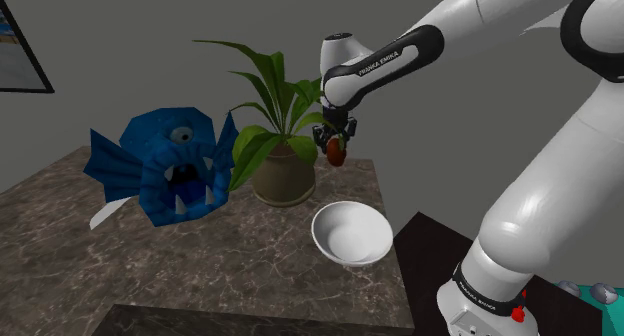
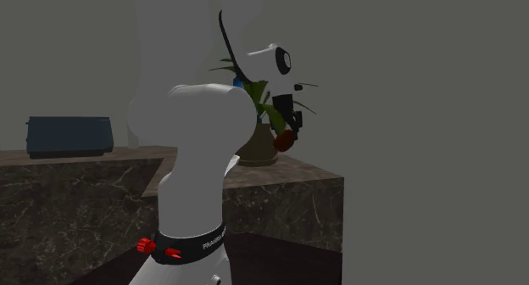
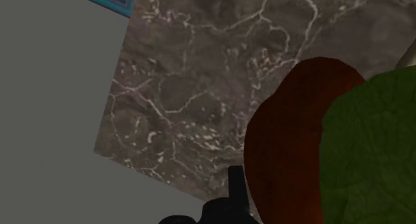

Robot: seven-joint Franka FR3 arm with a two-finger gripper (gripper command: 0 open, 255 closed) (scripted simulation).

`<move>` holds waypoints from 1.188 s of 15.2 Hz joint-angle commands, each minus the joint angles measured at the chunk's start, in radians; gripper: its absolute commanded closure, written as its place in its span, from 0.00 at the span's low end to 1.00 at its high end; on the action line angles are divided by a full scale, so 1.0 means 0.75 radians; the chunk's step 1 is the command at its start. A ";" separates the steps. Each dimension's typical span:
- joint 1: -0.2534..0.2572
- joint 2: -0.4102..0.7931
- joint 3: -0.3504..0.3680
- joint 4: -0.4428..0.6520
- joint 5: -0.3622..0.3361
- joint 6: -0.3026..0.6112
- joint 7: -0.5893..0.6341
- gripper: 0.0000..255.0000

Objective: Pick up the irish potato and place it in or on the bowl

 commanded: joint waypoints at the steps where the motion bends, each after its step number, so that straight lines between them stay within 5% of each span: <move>1: 0.005 -0.023 0.004 0.028 0.008 -0.042 -0.006 1.00; 8: 0.008 -0.063 0.002 0.107 0.020 -0.160 -0.024 1.00; 18: 0.135 -0.449 0.150 -0.223 0.113 -0.236 0.180 1.00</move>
